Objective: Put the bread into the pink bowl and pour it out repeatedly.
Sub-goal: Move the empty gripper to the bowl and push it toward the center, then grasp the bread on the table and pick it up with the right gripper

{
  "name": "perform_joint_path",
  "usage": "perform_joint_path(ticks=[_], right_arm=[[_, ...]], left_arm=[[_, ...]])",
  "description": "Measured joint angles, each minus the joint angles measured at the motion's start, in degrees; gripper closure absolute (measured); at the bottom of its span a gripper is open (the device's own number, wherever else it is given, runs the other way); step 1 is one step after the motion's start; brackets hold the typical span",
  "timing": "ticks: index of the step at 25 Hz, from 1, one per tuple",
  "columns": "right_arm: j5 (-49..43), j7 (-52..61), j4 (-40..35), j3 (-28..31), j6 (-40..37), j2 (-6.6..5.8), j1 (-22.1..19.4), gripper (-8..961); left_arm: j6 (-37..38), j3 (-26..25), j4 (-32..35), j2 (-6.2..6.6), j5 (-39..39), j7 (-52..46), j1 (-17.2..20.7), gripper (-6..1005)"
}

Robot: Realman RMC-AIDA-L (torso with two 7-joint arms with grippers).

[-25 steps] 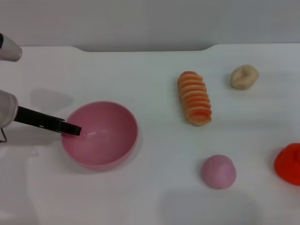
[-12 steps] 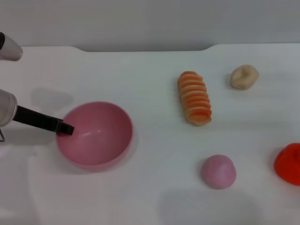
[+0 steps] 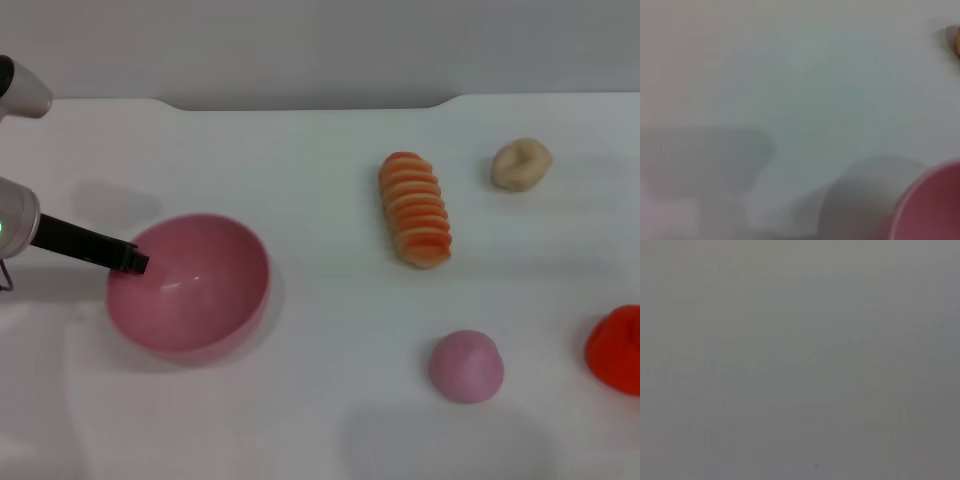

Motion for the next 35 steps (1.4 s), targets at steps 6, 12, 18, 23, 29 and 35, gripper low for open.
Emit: perform_joint_path(ticks=[6, 12, 18, 23, 29, 35], right_arm=[[0.07, 0.09, 0.00, -0.03, -0.05, 0.00, -0.05, 259], [-6.41, 11.51, -3.44, -4.17, -3.61, -0.38, -0.23, 259], [-25.39, 32.98, -16.03, -9.96, -6.59, -0.30, -0.71, 260], [-49.35, 57.95, -29.33, -15.09, -7.19, -0.50, 0.46, 260], [-82.93, 92.52, -48.11, -22.46, -2.88, -0.91, 3.73, 260], [-105.24, 110.42, -48.00, -23.25, 13.26, -2.44, 13.71, 261]], left_arm=[[-0.13, 0.00, 0.00, -0.04, 0.01, 0.22, -0.20, 949], [-0.20, 0.00, 0.08, -0.10, -0.02, -0.01, -0.66, 956], [-0.84, 0.24, 0.06, -0.27, -0.03, 0.77, -1.72, 955], [-2.61, 2.13, 0.08, -0.36, -0.18, 0.90, -1.89, 956], [-4.08, 3.59, 0.26, -0.38, -0.40, 1.40, -2.65, 956], [-4.08, 4.48, 1.95, -0.38, -0.30, 1.82, -4.15, 956]])
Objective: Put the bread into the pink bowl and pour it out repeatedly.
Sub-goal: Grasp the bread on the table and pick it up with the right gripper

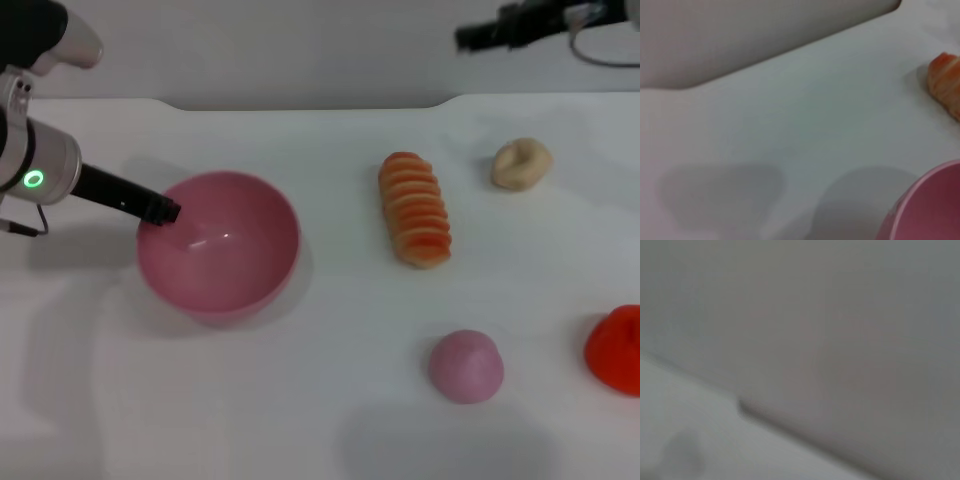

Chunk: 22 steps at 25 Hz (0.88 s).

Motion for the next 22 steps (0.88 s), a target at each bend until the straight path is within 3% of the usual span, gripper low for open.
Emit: perform_joint_path(ticks=[4, 8, 12, 18, 22], right_arm=[[-2.55, 3.86, 6.73, 0.39, 7.23, -0.80, 4.31, 261], [1.95, 6.59, 12.93, 3.66, 11.10, -1.35, 5.84, 261], [3.82, 9.69, 15.19, 5.98, 11.98, -2.01, 4.37, 261], [-3.15, 10.37, 13.93, 6.54, 8.54, -2.13, 0.36, 262], [-6.99, 9.36, 13.28, 6.19, 6.13, -1.38, -0.93, 262]], left_arm=[[0.00, 0.15, 0.35, 0.00, 0.06, 0.43, -0.28, 956], [0.02, 1.18, 0.47, 0.00, 0.22, 2.04, -1.06, 956], [-2.08, 1.65, 0.47, -0.04, 0.10, 3.90, -0.85, 956], [-4.09, 1.98, 0.14, -0.18, -0.40, 3.99, -0.26, 956], [-4.20, 1.66, 0.44, -0.23, -2.46, 3.44, -0.25, 956]])
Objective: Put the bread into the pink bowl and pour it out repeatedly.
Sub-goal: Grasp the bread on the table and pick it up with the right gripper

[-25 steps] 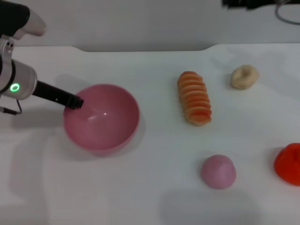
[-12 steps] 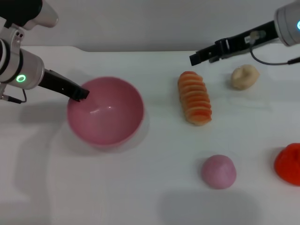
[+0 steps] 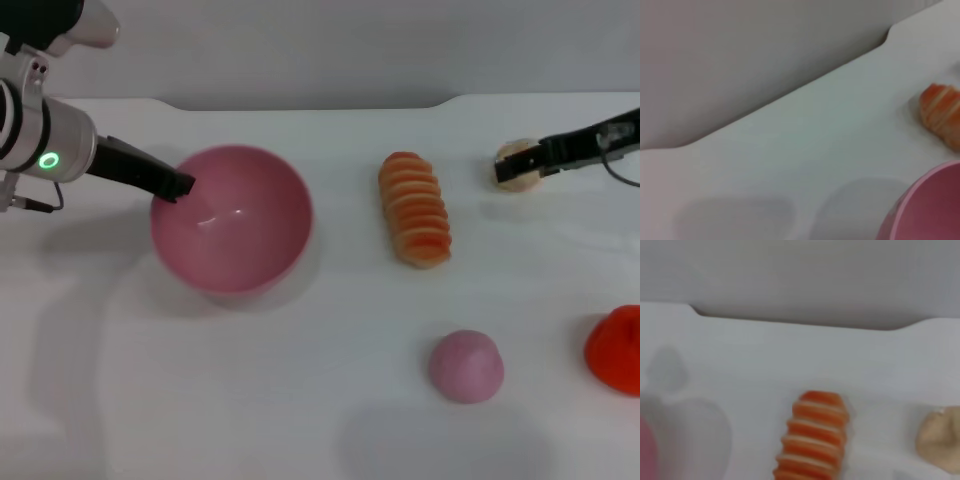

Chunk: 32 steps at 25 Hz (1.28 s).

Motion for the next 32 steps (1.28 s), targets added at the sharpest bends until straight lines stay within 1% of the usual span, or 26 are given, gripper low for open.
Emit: perform_joint_path(ticks=[2, 4, 7, 9, 14, 22, 32], right_arm=[[-0.35, -0.89, 0.18, -0.01, -0.56, 0.77, -0.34, 262], [-0.43, -1.59, 0.38, -0.20, -0.65, 1.98, -0.46, 262], [-0.44, -2.47, 0.61, -1.24, -0.79, 3.38, -0.34, 262], [0.01, -2.71, 1.44, -2.45, -1.40, 3.79, -0.10, 262], [1.66, -2.80, 5.17, -4.70, -4.66, 3.91, 0.58, 262], [4.87, -2.86, 6.77, -8.01, -7.84, 4.06, 0.71, 263], [7.85, -2.90, 8.73, -13.52, -13.89, 4.20, 0.65, 263]], left_arm=[[-0.14, -0.01, 0.06, -0.01, -0.99, -0.01, 0.20, 956], [-0.22, 0.03, 0.12, -0.02, -2.40, -0.01, 0.63, 956], [-0.34, 0.30, 0.11, -0.04, -3.62, 0.14, 1.06, 956], [-0.42, 0.37, 0.12, -0.08, -4.02, 0.17, 1.17, 956], [-0.72, 0.39, 0.26, -0.11, -4.59, 0.52, 1.33, 956], [-0.79, 0.53, 0.33, -0.12, -4.64, 0.59, 1.94, 956], [-1.02, 1.06, 0.48, -0.12, -4.65, 0.67, 2.30, 956]])
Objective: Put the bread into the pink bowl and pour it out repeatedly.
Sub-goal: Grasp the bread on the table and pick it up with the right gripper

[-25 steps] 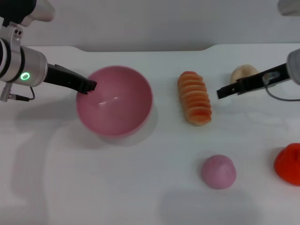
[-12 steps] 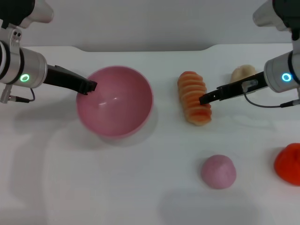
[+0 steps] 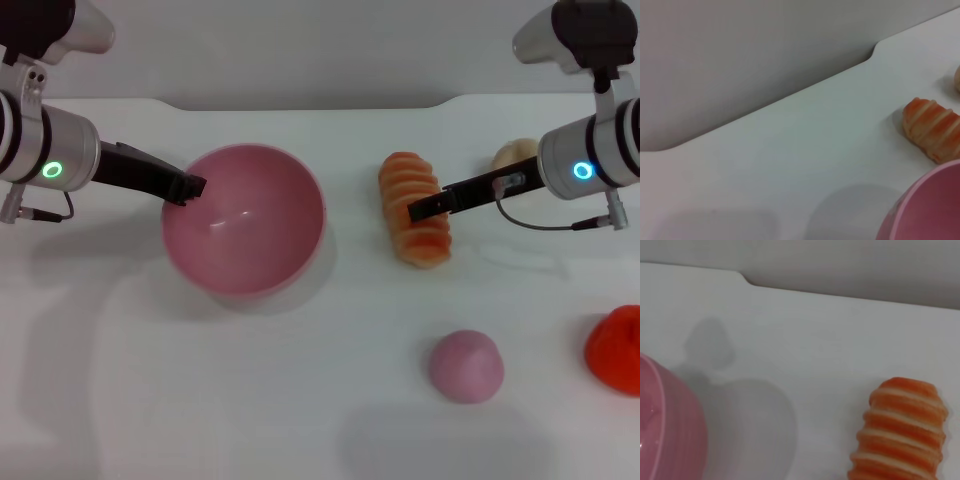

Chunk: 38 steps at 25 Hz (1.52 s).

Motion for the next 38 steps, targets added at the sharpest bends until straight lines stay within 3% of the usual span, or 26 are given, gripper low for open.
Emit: perform_joint_path(ticks=[13, 38], right_arm=[[3.40, 0.00, 2.15, -4.79, -4.20, 0.15, -0.63, 264], [3.02, 0.03, 5.26, -5.17, -8.29, -0.11, -0.38, 265]], left_arm=[[-0.18, 0.51, 0.13, 0.00, 0.02, 0.07, 0.03, 956], [-1.30, 0.80, -0.33, 0.05, 0.01, 0.53, 0.11, 955]])
